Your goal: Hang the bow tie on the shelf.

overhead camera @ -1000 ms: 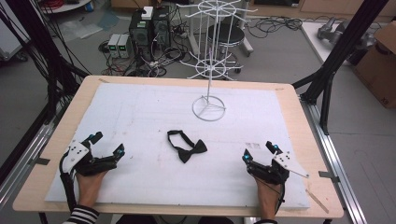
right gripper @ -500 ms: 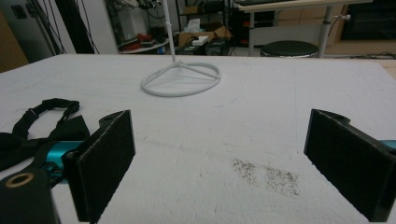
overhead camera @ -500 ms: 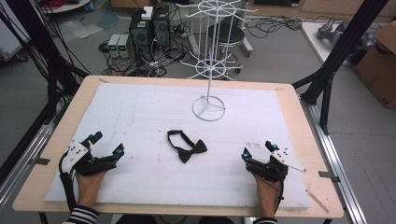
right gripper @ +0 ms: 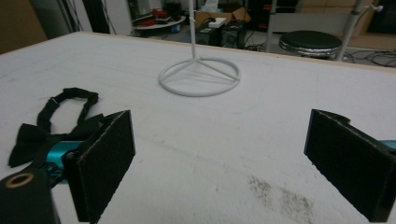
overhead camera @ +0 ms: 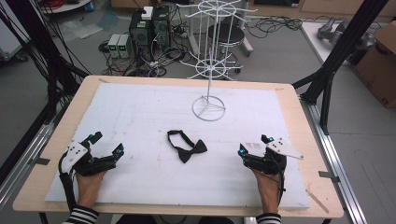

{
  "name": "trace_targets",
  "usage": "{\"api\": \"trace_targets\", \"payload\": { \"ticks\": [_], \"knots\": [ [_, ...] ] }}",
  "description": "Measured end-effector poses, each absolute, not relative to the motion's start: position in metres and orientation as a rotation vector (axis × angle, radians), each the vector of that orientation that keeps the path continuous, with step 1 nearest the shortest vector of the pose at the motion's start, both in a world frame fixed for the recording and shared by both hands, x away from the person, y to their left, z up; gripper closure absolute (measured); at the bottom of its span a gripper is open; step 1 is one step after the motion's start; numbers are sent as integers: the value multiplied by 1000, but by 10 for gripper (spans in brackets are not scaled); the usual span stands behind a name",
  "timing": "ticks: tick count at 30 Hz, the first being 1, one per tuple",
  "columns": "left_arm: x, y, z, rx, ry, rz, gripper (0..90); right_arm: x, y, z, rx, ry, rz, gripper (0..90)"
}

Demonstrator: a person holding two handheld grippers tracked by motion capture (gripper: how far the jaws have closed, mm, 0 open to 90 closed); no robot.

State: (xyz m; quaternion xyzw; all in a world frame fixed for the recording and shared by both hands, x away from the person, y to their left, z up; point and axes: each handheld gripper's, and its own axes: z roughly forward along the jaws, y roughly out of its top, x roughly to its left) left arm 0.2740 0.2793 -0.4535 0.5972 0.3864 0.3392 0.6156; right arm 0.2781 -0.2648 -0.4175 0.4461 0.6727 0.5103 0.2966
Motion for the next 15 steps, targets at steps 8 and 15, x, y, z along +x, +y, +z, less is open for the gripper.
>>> {"api": "trace_targets", "payload": {
  "ticks": [8, 15],
  "knots": [
    [274, 280, -454, 1375, 890, 780, 28, 290, -244, -390, 1105, 1931, 1358, 76],
    [274, 280, -453, 1377, 892, 779, 28, 306, -214, -372, 1011, 2084, 1324, 76]
  ]
}}
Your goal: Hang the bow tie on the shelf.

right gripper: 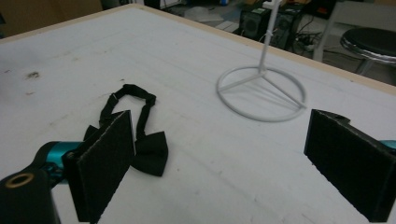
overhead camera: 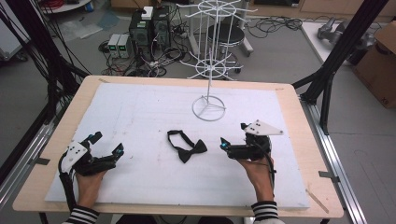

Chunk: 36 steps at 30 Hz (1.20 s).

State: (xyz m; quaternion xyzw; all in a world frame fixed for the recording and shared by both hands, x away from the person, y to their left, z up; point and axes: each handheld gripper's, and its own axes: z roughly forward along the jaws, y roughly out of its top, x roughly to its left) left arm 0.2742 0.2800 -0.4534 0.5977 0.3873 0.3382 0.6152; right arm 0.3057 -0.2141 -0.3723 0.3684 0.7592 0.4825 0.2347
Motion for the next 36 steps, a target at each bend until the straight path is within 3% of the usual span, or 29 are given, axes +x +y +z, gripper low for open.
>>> {"api": "trace_targets", "payload": {
  "ticks": [16, 36],
  "knots": [
    [274, 280, -454, 1370, 893, 773, 28, 343, -144, -357, 916, 2333, 1189, 77],
    [274, 281, -454, 1365, 889, 770, 28, 374, -105, -382, 1008, 2505, 1023, 79]
  ]
}}
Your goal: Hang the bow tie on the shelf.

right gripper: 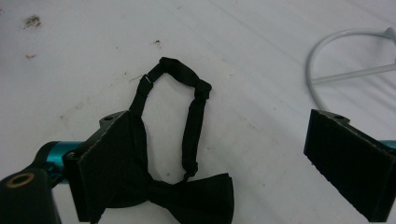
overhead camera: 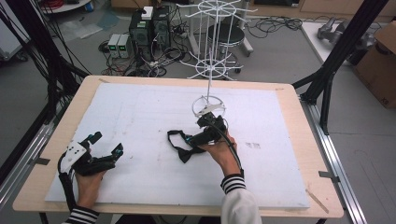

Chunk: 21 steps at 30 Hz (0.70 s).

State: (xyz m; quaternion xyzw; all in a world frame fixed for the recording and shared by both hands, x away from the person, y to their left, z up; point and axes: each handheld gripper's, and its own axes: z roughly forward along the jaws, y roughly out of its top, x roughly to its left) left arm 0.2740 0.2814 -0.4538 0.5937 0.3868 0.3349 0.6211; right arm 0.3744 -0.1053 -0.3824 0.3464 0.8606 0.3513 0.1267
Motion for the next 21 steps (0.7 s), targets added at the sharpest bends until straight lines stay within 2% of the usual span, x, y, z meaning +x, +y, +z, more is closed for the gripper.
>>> {"api": "trace_targets", "payload": {
  "ticks": [3, 5, 11, 16, 21],
  "knots": [
    [274, 281, -454, 1365, 889, 769, 29, 378, -101, -388, 1012, 2527, 995, 79],
    [274, 282, -454, 1367, 888, 769, 29, 379, -98, -390, 1023, 2547, 982, 172],
    [274, 282, -454, 1358, 890, 764, 29, 382, -90, -399, 1046, 2590, 946, 195],
    [274, 282, -454, 1359, 890, 764, 28, 384, -86, -404, 1060, 2628, 913, 300],
    [274, 282, -454, 1357, 887, 764, 28, 387, -82, -408, 1088, 2638, 904, 342]
  ]
}}
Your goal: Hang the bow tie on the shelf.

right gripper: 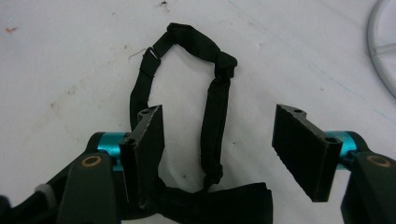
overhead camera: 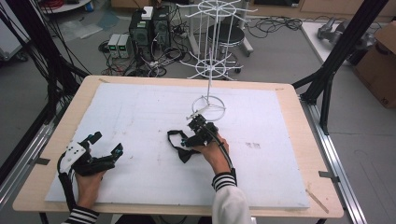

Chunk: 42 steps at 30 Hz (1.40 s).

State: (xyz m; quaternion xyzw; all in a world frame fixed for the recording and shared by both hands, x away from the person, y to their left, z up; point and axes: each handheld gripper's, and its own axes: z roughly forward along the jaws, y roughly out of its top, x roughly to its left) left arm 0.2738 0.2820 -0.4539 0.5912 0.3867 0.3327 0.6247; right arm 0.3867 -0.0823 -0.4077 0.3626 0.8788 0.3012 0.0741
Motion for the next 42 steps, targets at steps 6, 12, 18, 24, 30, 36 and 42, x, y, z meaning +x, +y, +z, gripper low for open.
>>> {"api": "trace_targets", "payload": {
  "ticks": [6, 12, 18, 24, 30, 36, 42],
  "knots": [
    [274, 282, -454, 1359, 889, 761, 28, 391, -79, -415, 1115, 2681, 863, 406],
    [274, 282, -454, 1356, 888, 761, 28, 394, -79, -418, 1154, 2676, 842, 470],
    [274, 282, -454, 1358, 889, 760, 28, 395, -80, -420, 1167, 2690, 844, 546],
    [274, 282, -454, 1357, 889, 761, 28, 396, -78, -421, 1174, 2707, 825, 598],
    [274, 283, -454, 1349, 888, 756, 28, 395, -79, -421, 1180, 2702, 806, 653],
    [274, 283, -454, 1351, 887, 760, 29, 394, -77, -421, 1193, 2694, 789, 730],
    [274, 283, -454, 1352, 885, 761, 28, 392, -75, -421, 1177, 2696, 778, 819]
  ]
}}
